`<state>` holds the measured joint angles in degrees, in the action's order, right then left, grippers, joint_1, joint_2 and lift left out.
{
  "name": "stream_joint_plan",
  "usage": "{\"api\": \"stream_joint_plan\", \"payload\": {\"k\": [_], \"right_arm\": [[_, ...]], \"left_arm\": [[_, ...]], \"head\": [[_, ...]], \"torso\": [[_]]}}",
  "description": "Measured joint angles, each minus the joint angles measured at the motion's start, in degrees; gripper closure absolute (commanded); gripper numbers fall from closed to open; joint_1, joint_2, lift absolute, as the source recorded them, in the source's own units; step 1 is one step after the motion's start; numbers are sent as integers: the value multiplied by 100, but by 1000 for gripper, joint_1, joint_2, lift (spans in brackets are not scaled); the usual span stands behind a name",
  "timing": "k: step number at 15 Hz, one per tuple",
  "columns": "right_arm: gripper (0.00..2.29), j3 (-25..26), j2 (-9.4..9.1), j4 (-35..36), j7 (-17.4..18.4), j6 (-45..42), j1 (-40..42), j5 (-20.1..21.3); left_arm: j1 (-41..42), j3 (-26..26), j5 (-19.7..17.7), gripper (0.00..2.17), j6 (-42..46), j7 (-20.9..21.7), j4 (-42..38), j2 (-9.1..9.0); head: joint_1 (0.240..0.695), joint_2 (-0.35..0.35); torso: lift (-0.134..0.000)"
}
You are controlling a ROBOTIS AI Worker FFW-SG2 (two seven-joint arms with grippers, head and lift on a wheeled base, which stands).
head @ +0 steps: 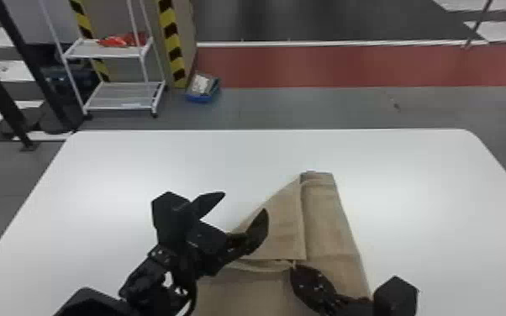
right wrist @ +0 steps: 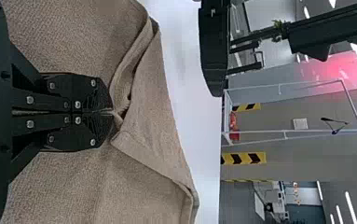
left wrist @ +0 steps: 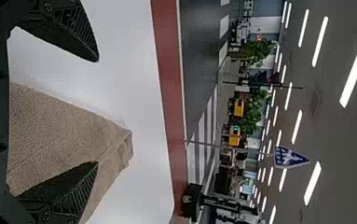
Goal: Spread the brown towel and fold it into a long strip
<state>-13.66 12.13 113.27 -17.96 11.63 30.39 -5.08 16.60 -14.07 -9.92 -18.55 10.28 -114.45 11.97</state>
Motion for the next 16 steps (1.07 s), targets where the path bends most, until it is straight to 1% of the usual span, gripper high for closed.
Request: {"api": "stream_joint_plan", "payload": {"k": [2, 4, 5, 7, 9, 10, 12, 15, 16], "right_arm": [[1477, 52, -2, -2, 10, -23, 28, -18], [1480, 57, -17, -11, 12, -45, 35, -22], [1477, 54, -23, -23, 12, -67, 37, -24], [1477, 34, -26, -63, 3, -123, 37, -28], [1477, 23, -27, -109, 3, -158, 37, -28], [1477, 21, -27, -126, 3, -170, 37, -30], [1477, 21, -27, -146, 3, -185, 37, -51], [1477, 20, -26, -170, 3, -203, 37, -64], [1477, 20, -25, -172, 3, -211, 41, -66]], "left_arm": [[19, -6, 27, 154, -4, 332, -30, 11], [10, -56, 44, 147, -218, 606, -32, 15], [-6, -120, 70, 147, -331, 639, -33, 15], [-47, -294, 201, 147, -469, 693, -29, 11], [-88, -387, 248, 161, -593, 760, -6, 12], [-118, -418, 255, 245, -691, 851, -1, 14], [-168, -447, 258, 336, -841, 1065, 7, 16], [-233, -471, 275, 336, -1098, 1306, 47, 7], [-247, -471, 298, 397, -1128, 1330, 69, 7]], "head": [[695, 4], [695, -12], [695, -28], [695, -43], [695, -54], [695, -66], [695, -76], [695, -87], [695, -88]], "torso": [[-123], [-123], [-123], [-123], [-123], [-123], [-123], [-123], [-123]]}}
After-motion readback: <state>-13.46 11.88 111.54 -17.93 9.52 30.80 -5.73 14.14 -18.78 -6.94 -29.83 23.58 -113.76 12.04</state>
